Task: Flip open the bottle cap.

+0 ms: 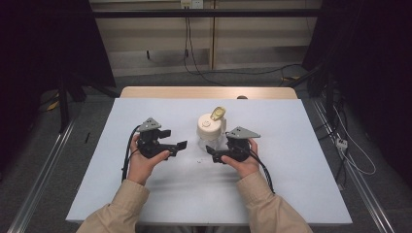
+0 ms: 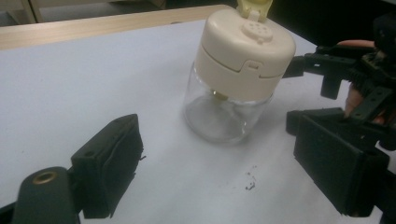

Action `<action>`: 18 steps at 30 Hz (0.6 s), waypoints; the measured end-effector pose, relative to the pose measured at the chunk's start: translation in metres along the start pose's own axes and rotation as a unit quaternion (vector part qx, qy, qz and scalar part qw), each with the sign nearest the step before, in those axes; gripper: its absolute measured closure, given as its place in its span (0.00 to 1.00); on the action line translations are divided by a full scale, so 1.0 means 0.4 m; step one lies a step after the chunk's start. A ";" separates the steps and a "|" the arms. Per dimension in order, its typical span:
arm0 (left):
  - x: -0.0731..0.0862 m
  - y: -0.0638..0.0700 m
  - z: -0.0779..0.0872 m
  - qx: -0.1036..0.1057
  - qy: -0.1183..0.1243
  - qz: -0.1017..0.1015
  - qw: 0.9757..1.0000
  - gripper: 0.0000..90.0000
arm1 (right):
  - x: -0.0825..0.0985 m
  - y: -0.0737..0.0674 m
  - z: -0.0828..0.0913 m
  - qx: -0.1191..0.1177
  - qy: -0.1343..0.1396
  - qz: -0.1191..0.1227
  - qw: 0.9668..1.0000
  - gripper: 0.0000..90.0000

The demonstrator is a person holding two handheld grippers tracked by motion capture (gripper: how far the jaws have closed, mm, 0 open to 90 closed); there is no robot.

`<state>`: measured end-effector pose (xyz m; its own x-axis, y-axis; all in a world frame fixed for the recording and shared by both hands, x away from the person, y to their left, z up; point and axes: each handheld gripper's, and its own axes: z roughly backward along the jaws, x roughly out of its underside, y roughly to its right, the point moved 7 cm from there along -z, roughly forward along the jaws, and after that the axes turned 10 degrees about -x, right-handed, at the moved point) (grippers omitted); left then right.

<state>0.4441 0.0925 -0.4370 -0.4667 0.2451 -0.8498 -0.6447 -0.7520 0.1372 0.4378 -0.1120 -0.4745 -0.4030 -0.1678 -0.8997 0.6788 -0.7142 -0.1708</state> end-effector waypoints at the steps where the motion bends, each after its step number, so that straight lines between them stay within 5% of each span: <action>1: 0.006 -0.003 0.003 -0.002 0.001 0.001 1.000 0.16 | 0.001 -0.001 0.005 0.002 -0.001 0.004 1.000 0.07; 18: 0.082 -0.061 0.056 -0.012 0.012 0.017 1.000 0.06 | 0.022 -0.003 0.086 -0.003 0.002 0.007 1.000 0.05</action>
<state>0.4308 0.1325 -0.4570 -0.4732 0.2036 -0.8571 -0.6138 -0.7741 0.1551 0.4123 -0.1361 -0.4685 -0.3913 -0.1749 -0.9035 0.6882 -0.7074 -0.1611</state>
